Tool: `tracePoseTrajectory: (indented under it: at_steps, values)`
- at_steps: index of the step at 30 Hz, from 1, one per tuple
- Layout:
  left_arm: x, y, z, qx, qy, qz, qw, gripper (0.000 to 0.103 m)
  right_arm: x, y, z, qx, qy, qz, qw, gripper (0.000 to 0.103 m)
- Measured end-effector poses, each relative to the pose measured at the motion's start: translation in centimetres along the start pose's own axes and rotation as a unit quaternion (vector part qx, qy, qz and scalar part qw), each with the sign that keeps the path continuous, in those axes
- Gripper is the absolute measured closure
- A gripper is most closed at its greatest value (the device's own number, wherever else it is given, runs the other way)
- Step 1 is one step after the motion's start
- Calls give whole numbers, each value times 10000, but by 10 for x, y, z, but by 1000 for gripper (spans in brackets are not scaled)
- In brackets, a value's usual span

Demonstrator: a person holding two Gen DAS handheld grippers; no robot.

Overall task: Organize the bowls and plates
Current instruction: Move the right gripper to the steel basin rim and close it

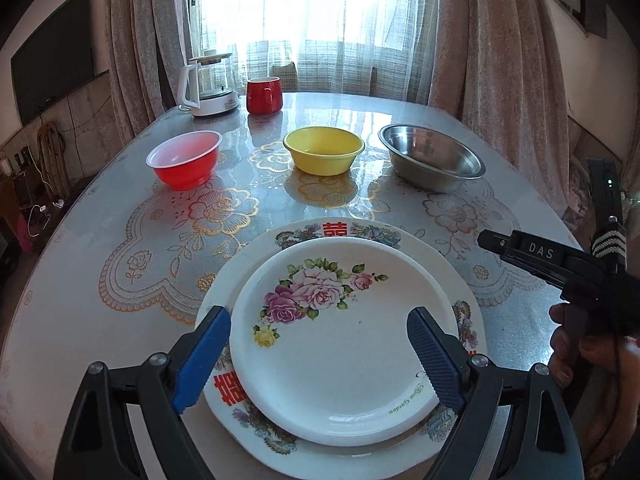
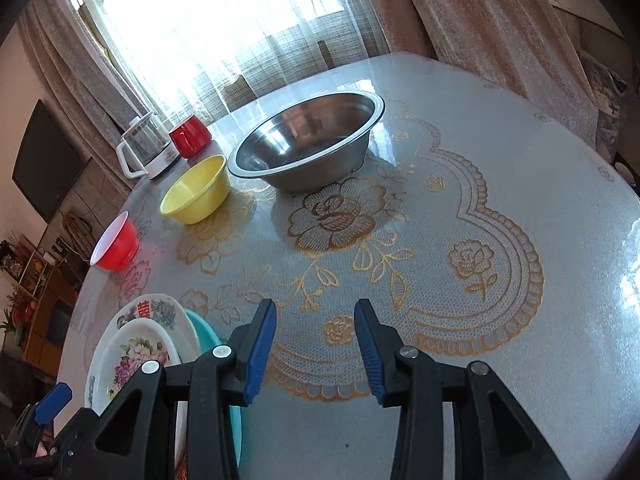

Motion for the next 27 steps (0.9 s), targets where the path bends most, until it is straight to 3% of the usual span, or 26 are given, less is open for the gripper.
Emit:
tracePoseTrajectory:
  at_steps: [13, 20, 27]
  values:
    - [-5, -11, -10, 398, 143, -51, 9991, 11, -30, -94, 23, -694, 54, 343, 9970, 61]
    - [-7, -12, -12, 399, 134, -78, 9991, 11, -58, -111, 31, -1003, 113, 158, 9948, 60]
    - [-8, -14, -13, 367, 97, -87, 9992, 11, -79, -110, 35, -1276, -194, -22, 9916, 62]
Point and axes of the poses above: each gripper's, at about its wrist camera, not at the fingertips, and x roughly against the way its jaws point, z to its right, y to its underside, the point moved 8 cm from there along -x, roughly the way its jaws point, and after that the axes turned 4 degrees about -z, right-handed, at the moved point
